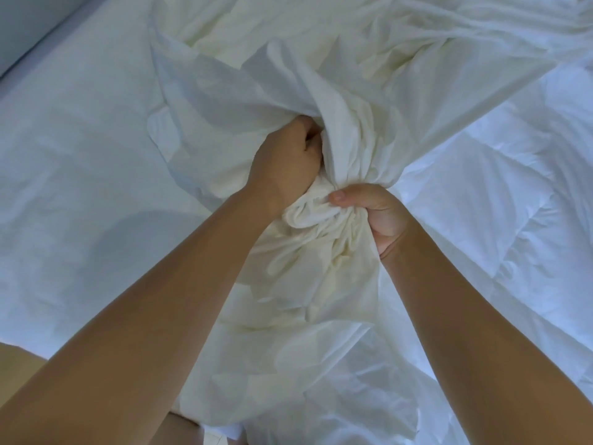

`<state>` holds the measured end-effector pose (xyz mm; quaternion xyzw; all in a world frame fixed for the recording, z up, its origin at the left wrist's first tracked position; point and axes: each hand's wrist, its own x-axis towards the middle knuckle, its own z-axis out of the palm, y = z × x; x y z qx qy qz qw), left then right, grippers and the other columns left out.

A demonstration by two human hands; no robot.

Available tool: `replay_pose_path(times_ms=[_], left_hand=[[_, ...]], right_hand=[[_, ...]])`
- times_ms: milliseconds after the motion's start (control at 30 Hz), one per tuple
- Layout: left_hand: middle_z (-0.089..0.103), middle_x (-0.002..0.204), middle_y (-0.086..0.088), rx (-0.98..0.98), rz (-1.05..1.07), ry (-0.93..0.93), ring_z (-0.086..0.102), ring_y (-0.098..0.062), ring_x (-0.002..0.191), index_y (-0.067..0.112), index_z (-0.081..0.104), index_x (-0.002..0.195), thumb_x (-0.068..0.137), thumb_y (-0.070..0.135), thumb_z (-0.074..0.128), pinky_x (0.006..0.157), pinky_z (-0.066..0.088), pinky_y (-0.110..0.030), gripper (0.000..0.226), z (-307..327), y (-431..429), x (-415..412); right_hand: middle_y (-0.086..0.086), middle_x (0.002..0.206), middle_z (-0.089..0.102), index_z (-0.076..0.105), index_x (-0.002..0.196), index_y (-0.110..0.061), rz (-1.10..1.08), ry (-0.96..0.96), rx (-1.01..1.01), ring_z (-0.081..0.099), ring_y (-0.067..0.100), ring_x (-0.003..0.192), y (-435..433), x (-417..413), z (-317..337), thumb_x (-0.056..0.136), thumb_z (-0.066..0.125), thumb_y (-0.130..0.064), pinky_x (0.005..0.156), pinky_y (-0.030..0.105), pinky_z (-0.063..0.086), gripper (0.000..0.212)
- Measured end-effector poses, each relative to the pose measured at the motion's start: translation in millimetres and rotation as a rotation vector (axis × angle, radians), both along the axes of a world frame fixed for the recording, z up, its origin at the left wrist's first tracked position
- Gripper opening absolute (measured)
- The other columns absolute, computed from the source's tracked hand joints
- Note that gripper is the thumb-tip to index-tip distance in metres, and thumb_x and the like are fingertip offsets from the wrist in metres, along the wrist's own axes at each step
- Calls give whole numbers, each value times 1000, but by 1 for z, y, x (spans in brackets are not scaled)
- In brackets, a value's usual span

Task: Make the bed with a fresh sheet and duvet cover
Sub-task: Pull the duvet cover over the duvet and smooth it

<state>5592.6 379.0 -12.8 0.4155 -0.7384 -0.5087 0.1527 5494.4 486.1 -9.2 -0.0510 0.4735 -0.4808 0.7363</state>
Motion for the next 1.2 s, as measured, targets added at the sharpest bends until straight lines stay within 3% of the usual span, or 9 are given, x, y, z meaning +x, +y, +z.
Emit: replay_pose_path(times_ms=[200, 367, 467, 567, 700, 800, 900, 1067, 1200], left_hand=[[63, 99, -5, -36, -145, -180, 59, -24, 95, 9, 59, 102, 96, 18, 42, 82, 45, -31, 21, 12, -11, -17], [64, 108, 12, 311, -366, -173, 58, -3, 98, 25, 65, 113, 95, 25, 49, 77, 41, -12, 25, 26, -36, 5], [60, 112, 20, 459, -238, -52, 55, 4, 103, 33, 63, 114, 88, 38, 60, 86, 43, -16, 27, 29, -35, 38], [48, 120, 25, 135, -337, -112, 46, 9, 105, 32, 65, 109, 80, 34, 71, 84, 29, 3, 30, 21, -11, 62], [57, 113, 5, -270, -327, -130, 49, -13, 108, 12, 69, 92, 93, 24, 54, 88, 37, -22, 19, 17, 7, 70], [46, 63, 3, -119, -194, -104, 42, -13, 60, 13, 44, 64, 95, 24, 46, 55, 30, -21, 33, 29, 12, 58], [39, 58, 1, 118, -107, -193, 38, -12, 54, 13, 35, 60, 96, 28, 41, 48, 28, -20, 40, 32, 6, 45], [48, 61, 13, 348, -261, -193, 43, -5, 59, 17, 46, 64, 92, 37, 48, 59, 34, -24, 35, 27, 12, 58], [62, 123, 7, 814, -38, -81, 56, -14, 115, 27, 61, 122, 86, 59, 47, 106, 38, -40, 50, 17, 2, 67]], right_hand=[[18, 103, 67, 69, 103, 0, -39, 22, 18, 64, 34, 100, 3, 2, -7, 38, 92, -17, 96, 49, 48, 71], [19, 93, 70, 69, 98, 4, -171, -17, 16, 69, 31, 88, 8, 10, -8, 32, 92, -13, 75, 40, 56, 72], [17, 95, 70, 68, 100, 2, -236, -25, 4, 69, 31, 90, 6, 14, -9, 37, 91, -13, 77, 40, 56, 69], [15, 91, 72, 72, 94, -1, -194, -45, -16, 70, 28, 86, 3, 14, -6, 52, 85, -12, 77, 37, 56, 46], [15, 102, 69, 69, 106, -2, -138, -32, 2, 67, 29, 97, 4, 12, -4, 50, 89, -17, 85, 39, 53, 61], [16, 110, 67, 67, 112, -7, -88, 18, -2, 64, 33, 104, 8, 9, -3, 47, 91, -17, 92, 46, 48, 71], [17, 115, 65, 65, 116, -7, -103, 29, 0, 62, 36, 109, 13, 6, -4, 44, 92, -13, 92, 49, 48, 78], [14, 95, 72, 74, 95, -3, -147, -28, -13, 70, 29, 90, 11, 11, -2, 42, 90, -15, 76, 38, 56, 57], [14, 95, 72, 75, 91, -4, -189, 11, 0, 70, 28, 92, 9, 13, -7, 36, 93, -19, 77, 38, 57, 59]])
